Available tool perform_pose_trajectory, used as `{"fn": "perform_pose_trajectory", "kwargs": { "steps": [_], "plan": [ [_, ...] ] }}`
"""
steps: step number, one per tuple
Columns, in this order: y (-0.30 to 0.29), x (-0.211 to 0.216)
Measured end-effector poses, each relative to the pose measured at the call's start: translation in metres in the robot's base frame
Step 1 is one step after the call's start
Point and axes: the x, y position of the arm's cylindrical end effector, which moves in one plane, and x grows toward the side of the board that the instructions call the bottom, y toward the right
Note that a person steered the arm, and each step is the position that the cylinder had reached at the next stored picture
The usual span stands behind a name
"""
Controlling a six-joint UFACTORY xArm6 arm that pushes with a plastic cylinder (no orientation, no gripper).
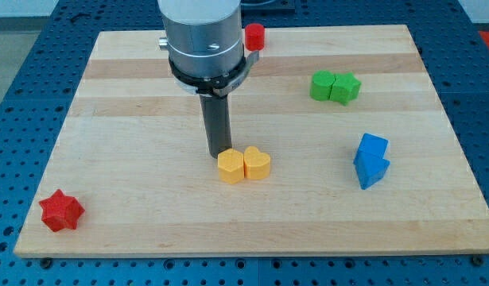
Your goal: Push red star towards the center
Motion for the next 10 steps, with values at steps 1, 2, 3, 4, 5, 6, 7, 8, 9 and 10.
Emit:
{"fn": "perform_pose_trajectory", "kwargs": {
  "steps": [1,2,3,4,5,6,7,8,9,10],
  "plan": [
    [-0.002,0.000],
    [-0.040,0.027],
    [-0.052,0.075],
    [-0.097,0.125],
    [-0.133,0.137],
    [-0.202,0.137],
    [-0.253,0.131],
    [-0.243,0.117],
    [-0.228,0.104],
    [-0.224,0.097]
  ]
}}
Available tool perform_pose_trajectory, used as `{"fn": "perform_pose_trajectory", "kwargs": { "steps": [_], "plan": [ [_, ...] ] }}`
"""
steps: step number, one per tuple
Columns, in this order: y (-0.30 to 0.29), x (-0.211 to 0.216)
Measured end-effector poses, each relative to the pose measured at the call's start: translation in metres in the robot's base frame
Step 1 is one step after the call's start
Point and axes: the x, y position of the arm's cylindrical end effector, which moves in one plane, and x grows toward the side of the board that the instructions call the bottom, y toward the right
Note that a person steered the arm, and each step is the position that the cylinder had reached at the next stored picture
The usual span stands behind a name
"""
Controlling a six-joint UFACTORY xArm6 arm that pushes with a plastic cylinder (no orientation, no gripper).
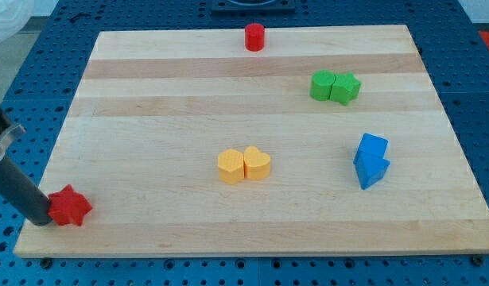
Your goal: Push red star towards the center
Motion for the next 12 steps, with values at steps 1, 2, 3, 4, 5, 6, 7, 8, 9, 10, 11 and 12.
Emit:
{"fn": "perform_pose_trajectory", "kwargs": {
  "steps": [1,2,3,4,5,6,7,8,9,10,11,12],
  "plan": [
    [0.000,0.009],
    [0.006,0.013],
    [0.020,0.014],
    [0.023,0.009],
    [0.023,-0.002],
    [0.024,-0.011],
    [0.026,0.002],
    [0.028,-0.001],
    [0.031,-0.021],
    [0.047,-0.026],
    [0.047,-0.017],
    [0.069,-0.002]
  ]
}}
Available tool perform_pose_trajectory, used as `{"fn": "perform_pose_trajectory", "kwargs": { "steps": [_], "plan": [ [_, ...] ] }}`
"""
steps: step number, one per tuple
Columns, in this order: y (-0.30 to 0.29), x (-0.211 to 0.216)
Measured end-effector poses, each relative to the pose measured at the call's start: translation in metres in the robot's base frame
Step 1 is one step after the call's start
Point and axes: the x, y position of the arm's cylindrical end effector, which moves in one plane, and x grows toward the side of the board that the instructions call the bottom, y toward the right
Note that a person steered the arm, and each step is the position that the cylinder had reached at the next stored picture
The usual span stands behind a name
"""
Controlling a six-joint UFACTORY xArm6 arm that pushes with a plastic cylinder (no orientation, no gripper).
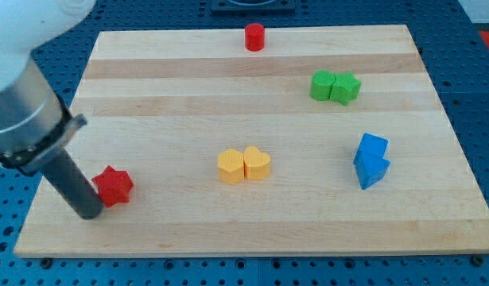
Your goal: Push red star towards the center
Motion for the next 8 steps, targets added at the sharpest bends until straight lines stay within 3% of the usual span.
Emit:
{"fn": "perform_pose_trajectory", "kwargs": {
  "steps": [1,3,4,8],
  "plan": [
    [0.018,0.000],
    [0.014,-0.060],
    [0.014,-0.069],
    [0.091,-0.141]
  ]
}}
